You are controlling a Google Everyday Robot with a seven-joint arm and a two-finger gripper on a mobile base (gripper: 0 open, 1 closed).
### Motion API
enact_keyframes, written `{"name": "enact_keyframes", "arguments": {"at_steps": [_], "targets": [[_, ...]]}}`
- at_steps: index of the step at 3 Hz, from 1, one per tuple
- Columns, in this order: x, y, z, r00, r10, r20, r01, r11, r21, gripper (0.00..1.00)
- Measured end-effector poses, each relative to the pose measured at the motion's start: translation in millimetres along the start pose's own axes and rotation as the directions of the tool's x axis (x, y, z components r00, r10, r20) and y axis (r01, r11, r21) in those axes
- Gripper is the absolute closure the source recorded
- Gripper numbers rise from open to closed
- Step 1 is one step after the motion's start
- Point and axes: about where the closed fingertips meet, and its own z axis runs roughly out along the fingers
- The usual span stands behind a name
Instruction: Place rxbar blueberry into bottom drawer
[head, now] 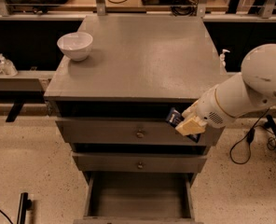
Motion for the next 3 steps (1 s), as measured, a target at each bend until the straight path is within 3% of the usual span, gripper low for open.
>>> {"name": "enact_keyframes", "arguments": {"at_steps": [1, 2, 3], "targets": [[-1, 0, -1, 1.000, 0.001, -0.002, -0.001, 1.0000, 0.002, 1.00], [10, 6, 30, 0.999, 0.028, -0.024, -0.027, 0.9994, 0.019, 1.00], [54, 33, 90, 0.998, 0.060, -0.032, -0.060, 0.9981, 0.013, 1.00]]}}
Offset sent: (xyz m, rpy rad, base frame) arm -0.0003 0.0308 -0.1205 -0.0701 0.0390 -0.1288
